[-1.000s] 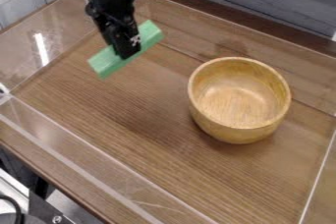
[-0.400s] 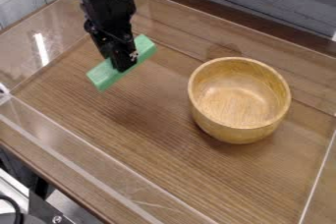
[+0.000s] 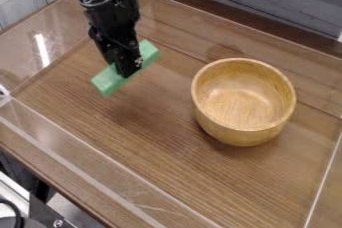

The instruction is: Remove the green block from inside the brown bowl and put it on the table

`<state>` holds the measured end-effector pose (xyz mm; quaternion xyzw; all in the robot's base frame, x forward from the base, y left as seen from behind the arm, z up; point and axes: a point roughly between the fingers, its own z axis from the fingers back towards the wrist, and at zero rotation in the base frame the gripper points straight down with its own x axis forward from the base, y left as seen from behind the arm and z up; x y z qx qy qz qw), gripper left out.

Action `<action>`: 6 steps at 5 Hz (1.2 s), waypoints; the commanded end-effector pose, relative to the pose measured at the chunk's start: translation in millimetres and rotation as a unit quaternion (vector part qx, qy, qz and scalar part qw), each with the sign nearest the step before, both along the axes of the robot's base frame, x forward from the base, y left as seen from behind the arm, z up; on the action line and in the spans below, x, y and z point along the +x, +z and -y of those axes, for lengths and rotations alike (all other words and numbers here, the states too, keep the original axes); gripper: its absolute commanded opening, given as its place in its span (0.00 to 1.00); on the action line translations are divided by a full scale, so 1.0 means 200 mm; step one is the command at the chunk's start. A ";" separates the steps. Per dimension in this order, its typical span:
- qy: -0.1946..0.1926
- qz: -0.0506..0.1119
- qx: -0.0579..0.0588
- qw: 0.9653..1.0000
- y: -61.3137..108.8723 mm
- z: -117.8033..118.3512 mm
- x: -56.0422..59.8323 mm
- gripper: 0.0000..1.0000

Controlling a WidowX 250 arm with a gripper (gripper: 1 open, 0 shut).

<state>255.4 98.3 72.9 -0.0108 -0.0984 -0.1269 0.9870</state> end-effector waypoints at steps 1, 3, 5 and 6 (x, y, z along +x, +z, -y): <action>0.017 0.021 0.006 1.000 0.03 -0.03 0.04 0.00; 0.036 0.033 0.002 0.999 0.01 -0.04 0.11 0.00; 0.047 0.036 0.000 0.998 -0.03 -0.06 0.13 0.00; 0.051 0.038 -0.001 0.998 -0.04 -0.07 0.15 0.00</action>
